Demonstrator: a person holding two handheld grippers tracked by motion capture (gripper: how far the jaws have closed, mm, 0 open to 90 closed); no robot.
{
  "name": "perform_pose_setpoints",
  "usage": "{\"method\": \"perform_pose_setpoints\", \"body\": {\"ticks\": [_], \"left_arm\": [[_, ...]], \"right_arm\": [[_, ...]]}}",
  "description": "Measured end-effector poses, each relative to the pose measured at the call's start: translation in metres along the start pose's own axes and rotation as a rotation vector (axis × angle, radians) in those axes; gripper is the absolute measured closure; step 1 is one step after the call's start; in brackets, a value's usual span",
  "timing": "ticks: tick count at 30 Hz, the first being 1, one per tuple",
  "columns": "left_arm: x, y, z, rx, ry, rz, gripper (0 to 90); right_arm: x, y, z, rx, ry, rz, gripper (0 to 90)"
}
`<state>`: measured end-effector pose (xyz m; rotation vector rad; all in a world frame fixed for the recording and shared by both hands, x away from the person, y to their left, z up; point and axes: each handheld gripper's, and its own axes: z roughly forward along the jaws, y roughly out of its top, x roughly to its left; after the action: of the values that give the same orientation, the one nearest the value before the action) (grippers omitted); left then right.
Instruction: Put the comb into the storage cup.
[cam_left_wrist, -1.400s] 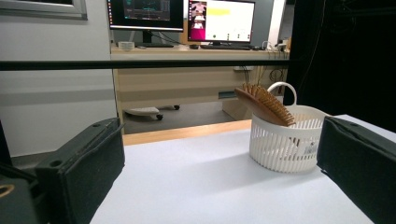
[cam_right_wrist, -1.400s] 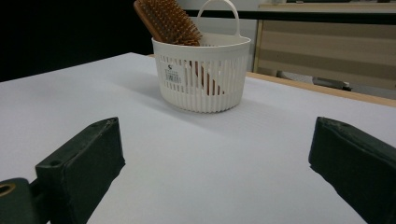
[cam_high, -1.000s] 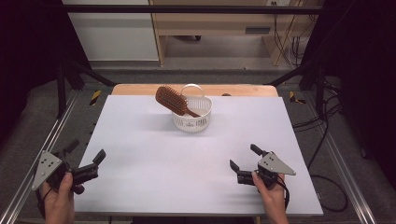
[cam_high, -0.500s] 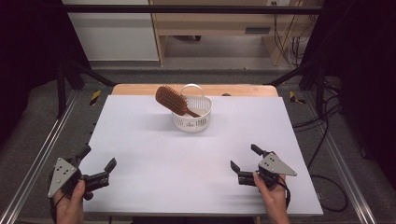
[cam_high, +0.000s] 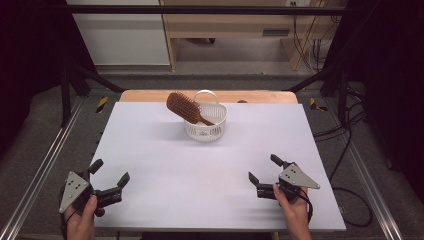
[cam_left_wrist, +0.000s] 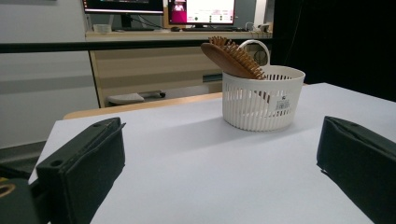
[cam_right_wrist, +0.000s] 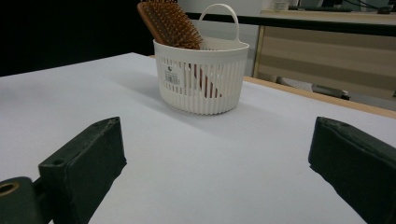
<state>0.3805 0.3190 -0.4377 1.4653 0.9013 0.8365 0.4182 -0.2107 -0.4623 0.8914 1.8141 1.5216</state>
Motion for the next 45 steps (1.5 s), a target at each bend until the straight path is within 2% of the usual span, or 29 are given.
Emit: {"method": "perform_pose_setpoints", "body": {"ticks": [5,16,20,27,37,45], "left_arm": [[-0.004,-0.004,0.003,0.001,-0.008,-0.012,1.2],[-0.018,-0.012,0.011,0.018,-0.036,-0.008,1.3],[-0.023,-0.014,0.013,0.028,-0.047,0.006,1.3],[-0.026,-0.017,0.015,0.034,-0.061,-0.01,1.3],[-0.03,-0.023,0.016,0.046,-0.074,-0.011,1.5],[-0.04,-0.025,0.016,0.042,-0.092,0.007,1.5]], "right_arm": [[-0.001,-0.001,0.0,0.002,0.003,0.0,3.9],[-0.001,-0.002,0.0,0.004,0.008,0.003,3.8],[-0.001,-0.002,0.0,0.004,0.01,0.0,3.8],[-0.001,-0.002,0.0,0.005,0.01,0.0,3.8],[-0.001,-0.003,0.0,0.007,0.019,-0.001,3.8],[-0.002,-0.004,-0.001,0.007,0.024,0.0,3.8]]}}
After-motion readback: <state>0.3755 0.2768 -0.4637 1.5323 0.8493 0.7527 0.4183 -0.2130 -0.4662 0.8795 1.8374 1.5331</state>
